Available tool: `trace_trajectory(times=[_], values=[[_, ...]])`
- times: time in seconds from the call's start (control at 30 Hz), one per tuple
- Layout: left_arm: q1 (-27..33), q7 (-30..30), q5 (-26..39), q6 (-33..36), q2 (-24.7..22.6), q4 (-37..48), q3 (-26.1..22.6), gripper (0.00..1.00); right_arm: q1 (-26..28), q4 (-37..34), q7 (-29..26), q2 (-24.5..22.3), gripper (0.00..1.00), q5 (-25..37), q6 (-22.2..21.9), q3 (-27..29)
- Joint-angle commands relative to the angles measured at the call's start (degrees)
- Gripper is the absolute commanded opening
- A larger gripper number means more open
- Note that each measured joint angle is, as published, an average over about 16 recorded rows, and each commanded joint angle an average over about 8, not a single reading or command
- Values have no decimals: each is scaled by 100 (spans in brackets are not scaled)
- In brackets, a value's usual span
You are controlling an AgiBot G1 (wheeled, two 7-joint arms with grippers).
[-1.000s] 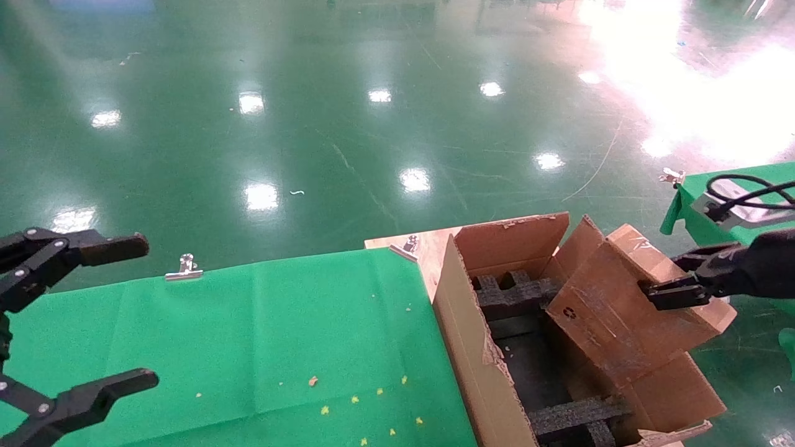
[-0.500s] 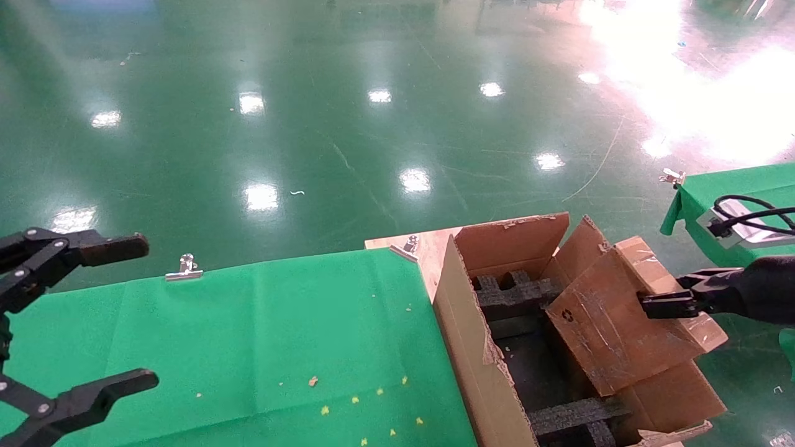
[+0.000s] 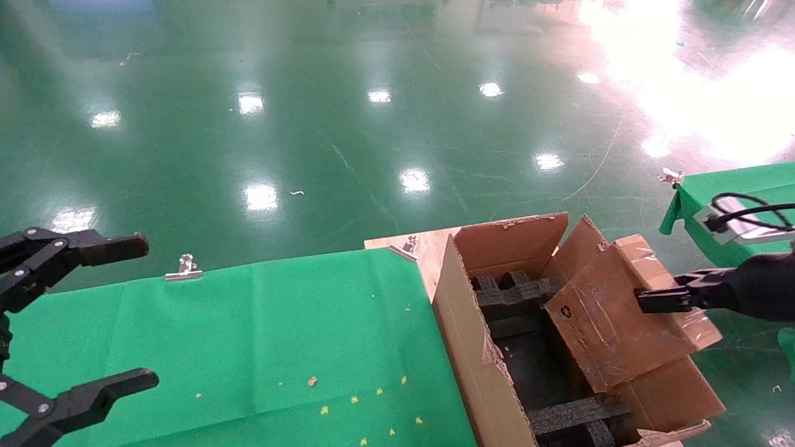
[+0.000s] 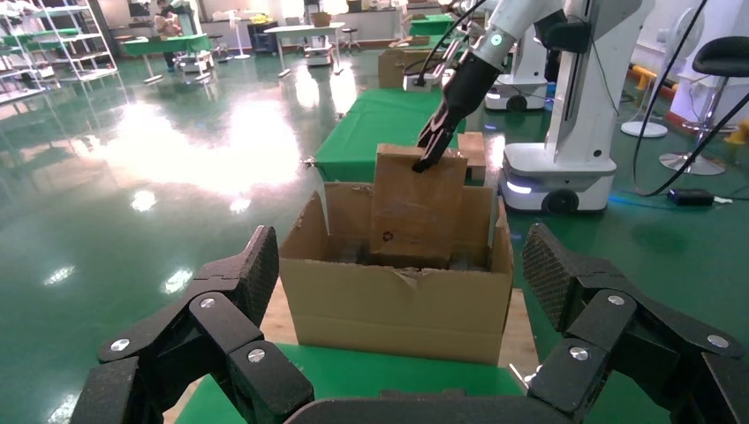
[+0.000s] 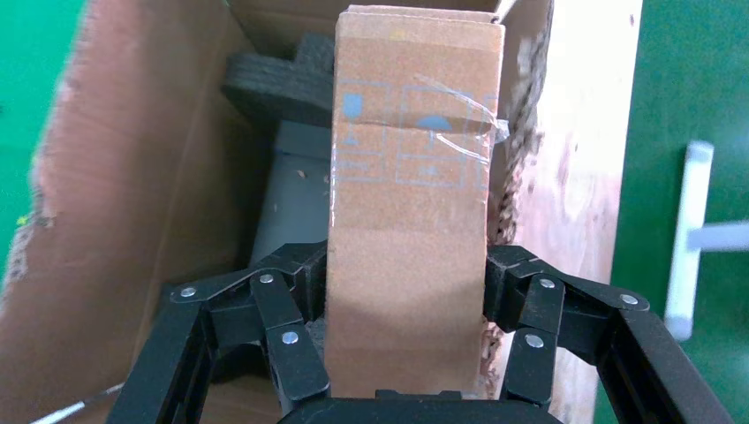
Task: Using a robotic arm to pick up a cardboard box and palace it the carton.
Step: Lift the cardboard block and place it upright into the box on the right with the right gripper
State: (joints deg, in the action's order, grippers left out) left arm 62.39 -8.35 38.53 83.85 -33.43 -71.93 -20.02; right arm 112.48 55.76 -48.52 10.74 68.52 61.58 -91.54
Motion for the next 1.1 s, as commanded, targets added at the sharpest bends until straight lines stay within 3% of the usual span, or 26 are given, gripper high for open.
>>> trace_trajectory(times=[0.03, 0.57, 1.1], values=[[0, 0, 0, 0, 0, 0, 0, 100, -52, -52, -143, 59, 0, 23, -73, -41], [0, 0, 0, 0, 0, 0, -1, 100, -456, -85, -1783, 557, 0, 741, -878, -457], [1, 1, -1, 0, 0, 0, -2, 100, -958, -415, -2220, 1292, 0, 1031, -1446, -722]])
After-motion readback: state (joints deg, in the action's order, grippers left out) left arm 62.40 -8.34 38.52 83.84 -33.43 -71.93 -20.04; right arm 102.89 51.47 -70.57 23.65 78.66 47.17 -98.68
